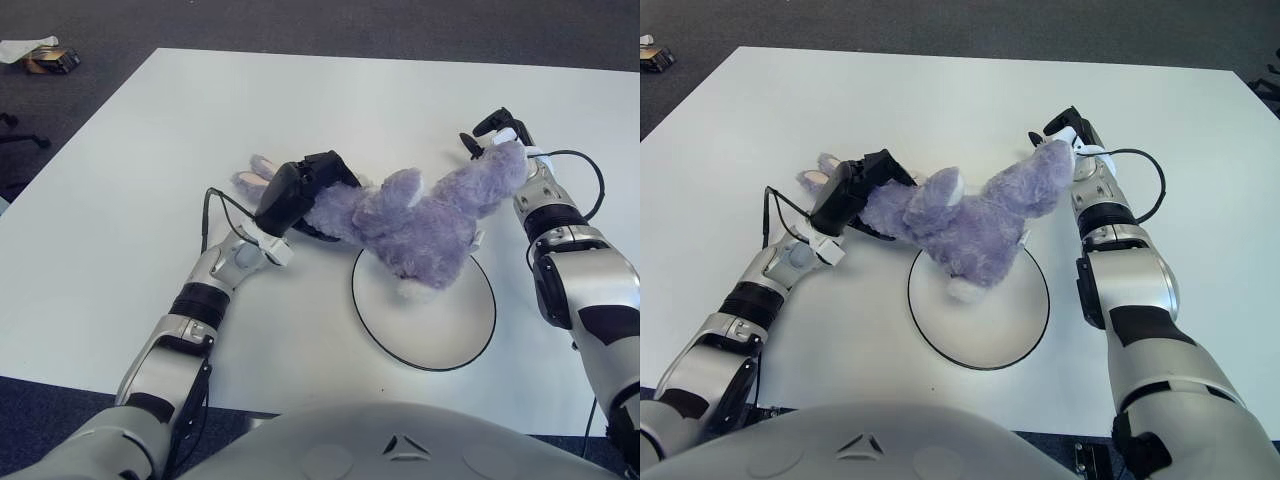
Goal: Put the doll into the plate.
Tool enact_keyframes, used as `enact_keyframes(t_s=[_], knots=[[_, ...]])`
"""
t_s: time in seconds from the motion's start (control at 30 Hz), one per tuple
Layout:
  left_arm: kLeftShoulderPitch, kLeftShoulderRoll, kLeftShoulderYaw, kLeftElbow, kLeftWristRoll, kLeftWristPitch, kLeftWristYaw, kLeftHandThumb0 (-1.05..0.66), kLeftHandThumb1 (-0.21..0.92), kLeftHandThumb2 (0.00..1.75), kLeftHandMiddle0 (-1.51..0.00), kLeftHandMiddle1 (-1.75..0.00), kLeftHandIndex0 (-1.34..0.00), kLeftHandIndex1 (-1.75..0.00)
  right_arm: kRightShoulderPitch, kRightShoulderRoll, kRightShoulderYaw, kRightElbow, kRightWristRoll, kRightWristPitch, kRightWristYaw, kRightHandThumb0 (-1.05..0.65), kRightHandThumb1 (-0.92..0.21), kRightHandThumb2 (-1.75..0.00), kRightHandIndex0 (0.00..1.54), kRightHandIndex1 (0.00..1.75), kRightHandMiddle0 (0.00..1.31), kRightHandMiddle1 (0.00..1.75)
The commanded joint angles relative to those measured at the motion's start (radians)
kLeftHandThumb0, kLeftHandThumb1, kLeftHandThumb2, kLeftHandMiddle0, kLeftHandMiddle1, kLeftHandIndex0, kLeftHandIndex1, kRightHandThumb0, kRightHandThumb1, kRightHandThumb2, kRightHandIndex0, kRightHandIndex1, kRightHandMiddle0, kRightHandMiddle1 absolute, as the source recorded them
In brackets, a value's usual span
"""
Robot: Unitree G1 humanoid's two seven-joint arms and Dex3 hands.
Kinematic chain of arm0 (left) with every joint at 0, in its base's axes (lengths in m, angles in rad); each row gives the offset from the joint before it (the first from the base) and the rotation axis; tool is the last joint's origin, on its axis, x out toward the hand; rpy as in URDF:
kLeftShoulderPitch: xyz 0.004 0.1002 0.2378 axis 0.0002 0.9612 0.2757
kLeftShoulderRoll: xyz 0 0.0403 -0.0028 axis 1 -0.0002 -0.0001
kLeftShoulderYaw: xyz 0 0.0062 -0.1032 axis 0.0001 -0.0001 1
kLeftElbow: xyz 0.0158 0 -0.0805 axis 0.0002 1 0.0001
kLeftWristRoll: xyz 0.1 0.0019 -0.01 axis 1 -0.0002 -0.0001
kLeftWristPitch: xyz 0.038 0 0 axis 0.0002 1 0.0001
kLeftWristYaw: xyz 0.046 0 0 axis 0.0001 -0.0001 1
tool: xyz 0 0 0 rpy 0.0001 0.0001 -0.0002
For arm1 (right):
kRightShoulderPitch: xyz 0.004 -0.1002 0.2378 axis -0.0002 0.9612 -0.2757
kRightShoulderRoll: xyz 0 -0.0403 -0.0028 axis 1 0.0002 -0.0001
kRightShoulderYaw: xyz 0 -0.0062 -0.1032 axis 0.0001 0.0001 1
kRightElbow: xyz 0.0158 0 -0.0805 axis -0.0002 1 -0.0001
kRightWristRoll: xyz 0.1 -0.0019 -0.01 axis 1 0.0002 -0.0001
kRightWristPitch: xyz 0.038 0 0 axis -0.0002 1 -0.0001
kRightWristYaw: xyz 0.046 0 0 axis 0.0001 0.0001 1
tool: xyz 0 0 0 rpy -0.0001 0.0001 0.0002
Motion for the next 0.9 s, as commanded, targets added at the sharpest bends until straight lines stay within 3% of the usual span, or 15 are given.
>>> enact_keyframes(t_s=[0.0, 0.7, 0.87], knots=[[-0.03, 0.0, 0.01, -0.016, 0.005, 0.012, 0.026, -0.51, 0.23, 1.42, -1.26, -1.75, -0.68, -1.75, 0.011, 0.0, 0.001, 0.021, 0.005, 0.022, 0.006, -0.01, -0.87, -0.64, 0.14, 1.75, 0.12, 1.75], [-0.08, -0.041, 0.006, -0.03, -0.024, 0.006, 0.028, -0.51, 0.23, 1.42, -1.28, -1.75, -0.68, -1.75, 0.015, 0.002, 0.008, 0.023, 0.003, 0.022, -0.002, -0.01, -0.84, -0.68, 0.15, 1.75, 0.13, 1.75], [-0.08, -0.05, -0.027, -0.097, -0.057, 0.03, -0.048, -0.52, 0.2, 1.46, -1.25, -1.75, -0.7, -1.75, 0.009, 0.008, 0.016, 0.029, -0.004, 0.038, -0.014, -0.01, -0.85, -0.67, 0.15, 1.75, 0.13, 1.75]])
